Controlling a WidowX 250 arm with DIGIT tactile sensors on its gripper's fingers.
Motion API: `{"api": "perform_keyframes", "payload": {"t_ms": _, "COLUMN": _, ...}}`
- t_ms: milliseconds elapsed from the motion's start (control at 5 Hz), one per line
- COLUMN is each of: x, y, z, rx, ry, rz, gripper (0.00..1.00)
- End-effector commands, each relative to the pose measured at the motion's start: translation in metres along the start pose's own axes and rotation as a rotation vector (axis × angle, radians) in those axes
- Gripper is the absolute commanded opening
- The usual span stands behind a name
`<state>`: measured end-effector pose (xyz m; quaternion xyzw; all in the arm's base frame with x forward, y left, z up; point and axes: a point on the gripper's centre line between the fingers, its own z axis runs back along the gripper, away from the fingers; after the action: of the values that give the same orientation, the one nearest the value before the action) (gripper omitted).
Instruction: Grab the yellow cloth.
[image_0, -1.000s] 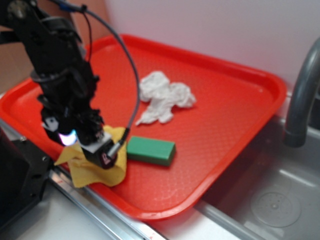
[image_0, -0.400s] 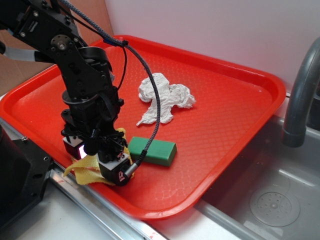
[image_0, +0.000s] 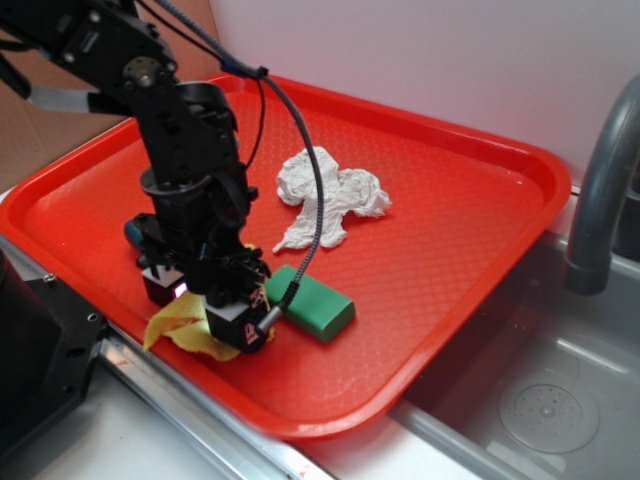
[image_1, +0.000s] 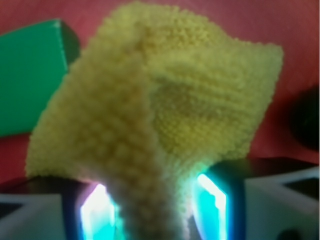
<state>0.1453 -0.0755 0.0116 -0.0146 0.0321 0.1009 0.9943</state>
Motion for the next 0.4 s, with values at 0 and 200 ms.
{"api": "perform_keyframes", "payload": {"t_ms": 0, "x": 0.038, "y": 0.004, "z": 0.052, "rx": 0.076, "ry": -0.047, "rz": 0.000, "gripper": 0.00}}
{"api": "perform_keyframes", "payload": {"t_ms": 200, "x": 0.053, "y": 0.007, "z": 0.091, "rx": 0.088, "ry": -0.049, "rz": -0.017, "gripper": 0.00}}
